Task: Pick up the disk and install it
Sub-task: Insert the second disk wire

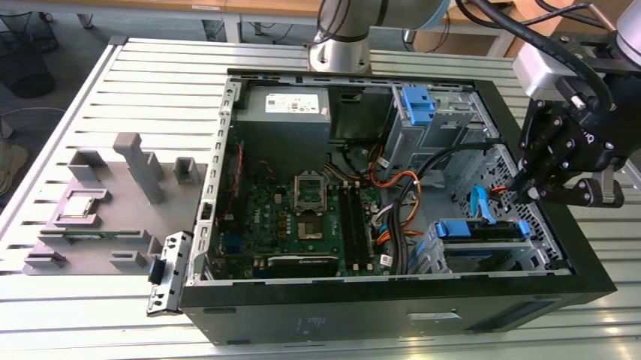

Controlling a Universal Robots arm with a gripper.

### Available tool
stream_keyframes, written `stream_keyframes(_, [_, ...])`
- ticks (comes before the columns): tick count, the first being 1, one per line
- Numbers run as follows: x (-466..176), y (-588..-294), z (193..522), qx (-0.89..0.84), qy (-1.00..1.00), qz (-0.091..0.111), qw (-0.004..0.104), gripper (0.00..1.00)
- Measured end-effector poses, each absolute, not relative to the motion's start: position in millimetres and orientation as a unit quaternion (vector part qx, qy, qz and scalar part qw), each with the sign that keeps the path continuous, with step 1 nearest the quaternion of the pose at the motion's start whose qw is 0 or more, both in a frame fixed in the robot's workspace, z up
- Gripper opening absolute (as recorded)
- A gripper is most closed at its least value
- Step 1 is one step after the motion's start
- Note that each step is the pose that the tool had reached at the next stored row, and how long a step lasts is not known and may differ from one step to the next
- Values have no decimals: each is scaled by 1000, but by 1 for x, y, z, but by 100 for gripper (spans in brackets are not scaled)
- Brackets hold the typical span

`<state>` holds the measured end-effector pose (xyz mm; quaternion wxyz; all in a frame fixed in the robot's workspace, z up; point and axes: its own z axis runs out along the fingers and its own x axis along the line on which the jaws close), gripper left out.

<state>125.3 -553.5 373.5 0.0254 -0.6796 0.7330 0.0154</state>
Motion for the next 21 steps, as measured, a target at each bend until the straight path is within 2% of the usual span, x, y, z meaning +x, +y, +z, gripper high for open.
stream_keyframes(21, [148, -545, 370, -680, 733, 15, 25, 24])
